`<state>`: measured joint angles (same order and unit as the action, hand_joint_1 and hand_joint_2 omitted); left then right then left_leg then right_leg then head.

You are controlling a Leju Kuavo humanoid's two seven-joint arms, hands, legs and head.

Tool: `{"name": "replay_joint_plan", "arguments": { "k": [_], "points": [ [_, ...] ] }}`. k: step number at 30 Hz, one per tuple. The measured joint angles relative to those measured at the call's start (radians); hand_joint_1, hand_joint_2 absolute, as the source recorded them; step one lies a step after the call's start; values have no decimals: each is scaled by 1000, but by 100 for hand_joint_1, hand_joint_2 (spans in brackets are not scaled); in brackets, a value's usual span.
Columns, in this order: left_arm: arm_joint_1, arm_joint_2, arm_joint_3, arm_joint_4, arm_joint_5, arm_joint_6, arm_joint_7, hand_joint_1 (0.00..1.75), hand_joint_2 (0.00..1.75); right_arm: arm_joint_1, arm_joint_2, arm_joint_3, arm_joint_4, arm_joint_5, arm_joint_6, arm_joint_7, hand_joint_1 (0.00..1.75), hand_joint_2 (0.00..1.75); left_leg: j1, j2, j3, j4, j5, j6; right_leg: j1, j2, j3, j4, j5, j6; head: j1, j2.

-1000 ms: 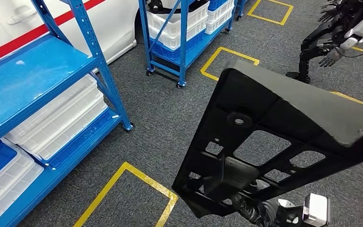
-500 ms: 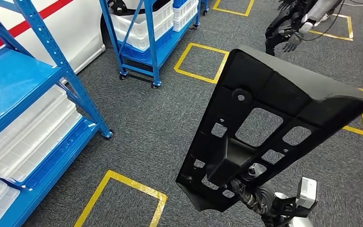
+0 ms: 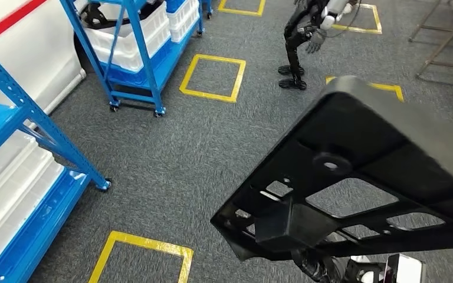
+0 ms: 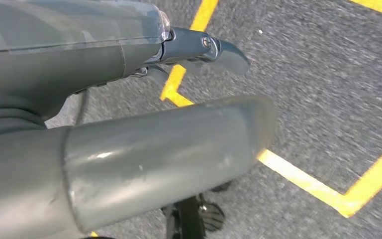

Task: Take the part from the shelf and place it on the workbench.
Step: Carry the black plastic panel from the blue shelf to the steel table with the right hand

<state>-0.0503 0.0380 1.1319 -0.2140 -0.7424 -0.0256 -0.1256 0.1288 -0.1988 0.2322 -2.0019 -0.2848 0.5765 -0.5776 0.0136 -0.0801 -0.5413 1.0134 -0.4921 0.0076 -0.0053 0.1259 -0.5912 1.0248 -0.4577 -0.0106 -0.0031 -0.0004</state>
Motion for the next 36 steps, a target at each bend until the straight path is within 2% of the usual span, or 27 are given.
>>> {"name": "replay_joint_plan", "arguments": {
  "k": [1,2,3,5,6,7,8,9,10,12,14,15,16,17,19,21,22,23,24,25,26,28,30,32,33,34,36],
  "points": [
    [0,0,0,0,0,2,0,0,0,4,3,1,-14,5,-8,-8,175,175,0,11,1,-2,3,6,-2,8,-3,-1,2,7,0,0],
    [-1,0,0,0,0,4,0,0,0,7,6,2,-27,10,-15,-15,175,175,-1,23,2,-6,6,13,-2,-2,-6,3,0,12,0,0],
    [-2,-1,1,0,0,7,1,0,0,8,8,2,-41,14,-21,-19,175,175,0,35,4,-11,10,20,-1,-25,-14,18,-10,17,0,0],
    [-2,-1,1,0,0,12,4,0,0,9,12,9,-68,22,-34,-21,175,175,-2,63,7,-17,13,31,0,-88,-55,107,-62,23,0,0],
    [1,-2,2,0,0,15,6,0,0,9,13,15,-79,25,-39,-20,175,175,-4,77,6,-17,13,34,-2,-106,-85,168,-92,26,1,0],
    [4,-2,2,0,0,17,7,0,0,10,14,21,-87,28,-43,-20,175,175,-6,93,6,-17,11,36,-5,-113,-111,221,-114,28,0,0],
    [6,-2,3,0,0,18,8,0,0,11,14,26,-91,30,-47,-20,175,175,-8,107,6,-17,10,36,-6,-116,-124,247,-119,29,0,0],
    [6,-2,3,0,1,19,9,0,0,12,14,30,-94,32,-50,-19,175,175,-9,121,6,-16,9,36,-6,-119,-120,240,-106,27,0,0],
    [5,-3,3,0,3,19,9,0,0,13,14,32,-96,32,-54,-19,175,175,-11,133,7,-16,8,35,-5,-125,-96,197,-79,23,0,0],
    [2,-7,5,0,7,19,9,0,0,9,14,34,-101,30,-59,-16,175,175,-14,155,11,-17,5,32,6,-166,-21,67,-29,7,0,0],
    [0,-12,10,0,12,19,9,0,0,1,14,37,-107,25,-59,-13,175,175,-13,176,17,-17,1,24,20,-198,20,-9,-13,-8,0,0],
    [-1,-13,13,0,14,20,9,0,0,-3,14,39,-109,23,-59,-12,175,175,-11,186,19,-18,-1,18,24,-197,21,-15,-15,-13,0,0],
    [-2,-14,16,0,16,20,10,0,0,-5,14,41,-111,22,-59,-11,175,175,-9,197,22,-20,-2,13,27,-184,21,-20,-11,-16,0,0],
    [-5,-16,18,0,17,20,10,0,0,-4,14,43,-112,21,-59,-11,175,175,-8,197,24,-19,-5,7,23,-173,24,-28,-6,-20,0,0],
    [-7,-18,20,0,18,20,11,0,0,-7,13,46,-115,20,-59,-10,175,175,-5,156,10,22,-35,-2,15,-151,32,-46,7,-26,0,0],
    [-4,-19,25,0,19,19,15,0,0,-12,13,50,-116,15,-59,-4,175,175,-2,102,-43,136,-99,-7,11,-129,34,-52,13,-30,0,0],
    [-1,-19,27,0,20,20,17,0,0,-13,13,52,-116,11,-60,1,175,175,-1,91,-76,202,-127,-10,11,-118,32,-51,13,-31,0,0],
    [1,-19,29,0,21,22,21,0,0,-13,12,54,-115,5,-60,7,175,175,0,87,-100,247,-138,-13,10,-105,31,-48,12,-30,0,0],
    [1,-19,31,0,20,24,25,0,0,-13,12,56,-114,-1,-60,13,175,175,1,86,-110,260,-131,-16,9,-92,30,-44,11,-28,0,0],
    [1,-19,32,0,20,28,27,0,0,-13,11,57,-113,-5,-60,17,175,175,3,84,-101,233,-104,-18,7,-78,30,-39,8,-25,0,0],
    [1,-20,32,0,19,32,30,0,0,-13,11,59,-112,-9,-60,20,175,175,6,78,-74,173,-64,-21,5,-65,29,-32,4,-21,0,0],
    [0,-20,33,0,17,38,30,0,0,-14,10,60,-111,-12,-60,22,175,175,12,40,-17,49,-11,-24,1,-42,25,-15,-5,-9,0,0],
    [0,-20,34,0,14,46,19,0,0,-13,8,63,-111,-8,-64,25,175,175,11,18,4,5,-6,-16,-1,-23,17,-5,-8,4,0,0],
    [-2,-20,37,0,20,40,-2,0,0,-8,4,68,-111,8,-78,31,175,175,8,35,5,0,-2,-1,-3,-6,11,-8,-4,15,0,0],
    [-4,-20,40,0,24,28,-11,0,0,-6,2,72,-111,21,-87,34,175,175,7,45,7,-3,1,6,-3,-12,9,-5,-6,20,0,0],
    [-5,-20,43,0,29,14,-19,0,0,-5,-1,77,-111,33,-94,36,175,175,8,56,7,-7,4,13,-2,-32,0,12,-18,24,0,0],
    [-4,-20,50,0,33,-10,-25,0,0,-7,-7,91,-110,61,-111,34,175,175,5,80,7,-11,6,23,-1,-88,-45,106,-72,29,0,0]
  ]
}}
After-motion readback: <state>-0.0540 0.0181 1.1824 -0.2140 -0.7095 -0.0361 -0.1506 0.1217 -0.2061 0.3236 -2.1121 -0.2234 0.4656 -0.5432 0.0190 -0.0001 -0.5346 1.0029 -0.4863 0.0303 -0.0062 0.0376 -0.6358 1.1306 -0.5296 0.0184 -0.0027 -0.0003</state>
